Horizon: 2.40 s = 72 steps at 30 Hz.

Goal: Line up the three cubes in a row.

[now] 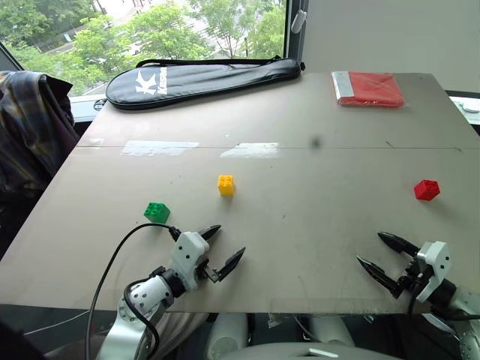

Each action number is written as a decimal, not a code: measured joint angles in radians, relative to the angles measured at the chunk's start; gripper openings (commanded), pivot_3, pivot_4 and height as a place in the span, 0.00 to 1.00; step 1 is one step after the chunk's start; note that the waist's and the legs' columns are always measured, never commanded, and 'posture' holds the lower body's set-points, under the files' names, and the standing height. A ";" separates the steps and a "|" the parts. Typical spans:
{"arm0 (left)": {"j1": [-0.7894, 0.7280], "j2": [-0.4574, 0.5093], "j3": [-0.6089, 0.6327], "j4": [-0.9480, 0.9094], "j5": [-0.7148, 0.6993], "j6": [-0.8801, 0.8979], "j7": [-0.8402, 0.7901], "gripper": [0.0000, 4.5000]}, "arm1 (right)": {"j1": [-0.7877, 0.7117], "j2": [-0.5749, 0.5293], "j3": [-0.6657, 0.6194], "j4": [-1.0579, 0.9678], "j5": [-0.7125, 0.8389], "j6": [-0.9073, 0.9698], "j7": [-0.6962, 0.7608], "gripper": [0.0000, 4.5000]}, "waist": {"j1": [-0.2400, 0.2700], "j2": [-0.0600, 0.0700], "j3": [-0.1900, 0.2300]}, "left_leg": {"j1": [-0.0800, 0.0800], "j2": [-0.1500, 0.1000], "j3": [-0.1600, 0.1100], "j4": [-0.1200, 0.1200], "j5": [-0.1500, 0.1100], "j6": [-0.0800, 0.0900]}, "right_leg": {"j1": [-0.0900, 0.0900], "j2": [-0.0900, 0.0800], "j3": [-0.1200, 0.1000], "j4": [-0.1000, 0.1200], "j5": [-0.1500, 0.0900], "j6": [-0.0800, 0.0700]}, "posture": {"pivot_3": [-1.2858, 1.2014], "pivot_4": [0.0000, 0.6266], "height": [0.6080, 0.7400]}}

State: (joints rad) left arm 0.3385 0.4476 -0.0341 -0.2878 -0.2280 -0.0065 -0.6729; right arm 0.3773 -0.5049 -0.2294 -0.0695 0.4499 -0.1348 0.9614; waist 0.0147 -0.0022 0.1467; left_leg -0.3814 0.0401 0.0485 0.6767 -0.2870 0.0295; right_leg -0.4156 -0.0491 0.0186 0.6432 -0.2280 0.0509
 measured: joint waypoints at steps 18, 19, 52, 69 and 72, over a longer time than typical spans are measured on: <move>-0.004 0.017 0.001 -0.061 -0.003 0.079 0.002 0.99 | -0.002 -0.011 -0.034 0.000 0.020 0.026 -0.034 1.00 | 0.000 -0.002 0.001 | -0.001 0.000 0.000 0.000 0.000 0.000 | 0.000 0.000 0.000 0.000 0.000 0.000 | 0.52 0.24 0.76; -0.014 0.027 -0.003 -0.068 -0.009 0.098 -0.004 0.99 | -0.007 0.001 -0.057 0.000 0.028 0.033 -0.062 1.00 | 0.000 -0.002 0.001 | -0.001 0.000 0.000 0.000 0.000 0.000 | 0.000 0.000 0.000 0.000 0.000 0.000 | 0.52 0.24 0.76; -0.525 0.214 -0.152 -0.274 -0.212 0.506 -0.223 1.00 | -0.544 0.001 -0.207 0.442 -0.068 0.197 -0.529 0.48 | -0.028 -0.008 0.007 | -0.004 -0.001 0.000 0.002 0.000 0.000 | -0.001 0.003 0.001 0.001 0.002 -0.003 | 0.52 0.24 0.76; -0.455 0.241 -0.139 -0.269 -0.198 0.449 -0.258 1.00 | -0.519 -0.097 -0.004 0.353 0.008 0.140 0.107 0.28 | -0.028 -0.008 0.007 | -0.003 -0.001 -0.001 0.002 0.000 0.000 | -0.001 0.003 0.001 0.001 0.002 -0.003 | 0.52 0.24 0.76; -0.447 0.261 -0.122 -0.268 -0.202 0.438 -0.280 1.00 | -0.573 -0.118 0.072 0.433 0.005 0.074 0.340 0.28 | -0.028 -0.009 0.008 | -0.002 -0.001 0.000 0.002 0.000 0.000 | 0.000 0.003 0.001 0.001 0.002 -0.003 | 0.52 0.24 0.76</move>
State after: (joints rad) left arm -0.1085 0.7086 -0.1564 -0.5557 -0.4295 0.4320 -0.9529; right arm -0.1961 -0.6225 -0.1574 0.3638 0.4549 -0.0610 1.3012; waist -0.0132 -0.0109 0.1546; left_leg -0.3837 0.0392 0.0482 0.6786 -0.2869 0.0296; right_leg -0.4158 -0.0457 0.0192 0.6441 -0.2258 0.0479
